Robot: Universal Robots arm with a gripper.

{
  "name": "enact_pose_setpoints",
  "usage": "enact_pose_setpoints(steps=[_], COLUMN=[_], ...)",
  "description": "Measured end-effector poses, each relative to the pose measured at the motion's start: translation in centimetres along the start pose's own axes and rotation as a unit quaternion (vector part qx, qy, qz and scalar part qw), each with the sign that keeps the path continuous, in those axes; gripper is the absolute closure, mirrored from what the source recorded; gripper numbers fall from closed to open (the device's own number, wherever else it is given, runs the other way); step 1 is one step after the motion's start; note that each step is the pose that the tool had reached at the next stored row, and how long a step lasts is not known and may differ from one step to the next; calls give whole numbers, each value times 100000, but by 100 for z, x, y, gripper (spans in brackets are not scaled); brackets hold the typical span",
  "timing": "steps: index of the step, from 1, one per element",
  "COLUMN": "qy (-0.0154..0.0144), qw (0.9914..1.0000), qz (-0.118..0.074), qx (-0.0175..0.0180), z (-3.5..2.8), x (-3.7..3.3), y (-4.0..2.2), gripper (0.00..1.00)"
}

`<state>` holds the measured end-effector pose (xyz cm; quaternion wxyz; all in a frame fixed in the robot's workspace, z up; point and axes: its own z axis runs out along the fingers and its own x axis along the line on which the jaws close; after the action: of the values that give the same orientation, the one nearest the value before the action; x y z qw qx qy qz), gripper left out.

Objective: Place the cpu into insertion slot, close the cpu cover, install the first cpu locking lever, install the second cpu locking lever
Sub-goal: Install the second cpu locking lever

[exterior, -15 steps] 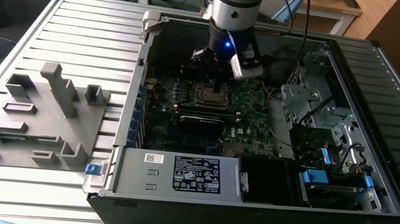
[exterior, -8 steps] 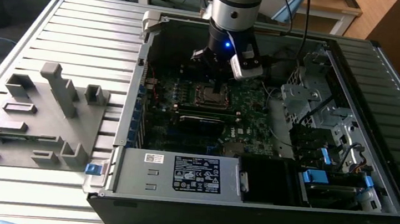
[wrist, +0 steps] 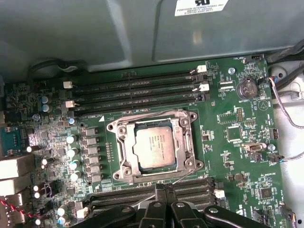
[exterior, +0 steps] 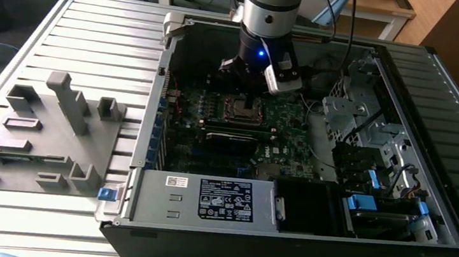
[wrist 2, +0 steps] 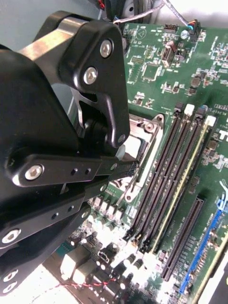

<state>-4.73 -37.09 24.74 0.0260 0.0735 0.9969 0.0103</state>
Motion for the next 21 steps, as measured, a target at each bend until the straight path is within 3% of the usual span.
enact_pose_setpoints(steps=[6, 14, 21], qy=[-3, 3, 0], qw=[100000, 100000, 100000], qz=[-2, 1, 2], qx=[-1, 10, 8], z=[5, 30, 96], x=[15, 115, 155], y=[-23, -40, -49], gripper=[89, 89, 89])
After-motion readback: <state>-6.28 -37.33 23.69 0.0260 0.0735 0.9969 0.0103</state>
